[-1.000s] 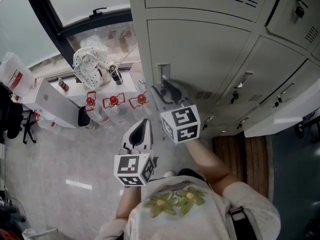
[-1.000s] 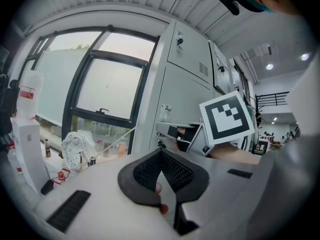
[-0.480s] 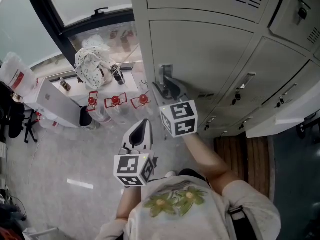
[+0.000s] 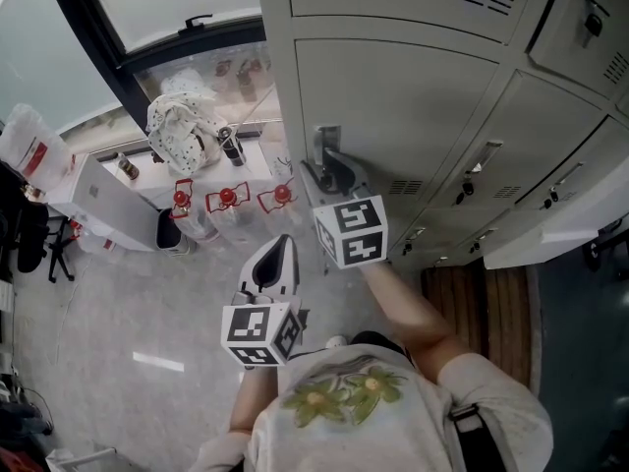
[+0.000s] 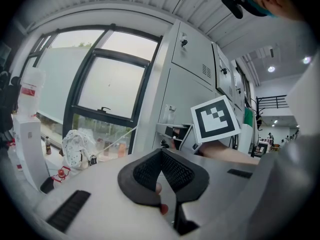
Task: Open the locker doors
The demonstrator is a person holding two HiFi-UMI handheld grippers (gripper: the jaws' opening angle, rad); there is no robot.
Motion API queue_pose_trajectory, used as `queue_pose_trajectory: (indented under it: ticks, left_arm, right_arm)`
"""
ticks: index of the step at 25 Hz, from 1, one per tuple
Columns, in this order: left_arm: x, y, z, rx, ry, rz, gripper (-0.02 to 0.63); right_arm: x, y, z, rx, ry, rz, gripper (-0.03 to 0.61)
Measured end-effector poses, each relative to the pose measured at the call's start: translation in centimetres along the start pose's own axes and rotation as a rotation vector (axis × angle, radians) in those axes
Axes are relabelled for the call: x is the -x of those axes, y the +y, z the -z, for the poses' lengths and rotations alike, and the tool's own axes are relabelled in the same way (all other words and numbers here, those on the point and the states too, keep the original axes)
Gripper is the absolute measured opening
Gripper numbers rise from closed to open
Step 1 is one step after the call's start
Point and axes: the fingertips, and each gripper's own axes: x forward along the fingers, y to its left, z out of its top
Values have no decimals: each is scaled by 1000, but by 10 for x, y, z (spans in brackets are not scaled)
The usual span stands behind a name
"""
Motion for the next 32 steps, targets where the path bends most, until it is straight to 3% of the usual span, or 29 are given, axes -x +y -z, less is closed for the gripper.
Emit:
queue_pose_trajectory:
  ticks: [24, 32]
  left_arm:
    - [24, -6, 7, 5, 6, -12, 29]
    - [33, -12, 11, 6, 1, -12, 29]
  right_arm:
    - [35, 12, 2, 24, -29, 122, 115]
    - [45, 15, 3, 18, -32, 112, 115]
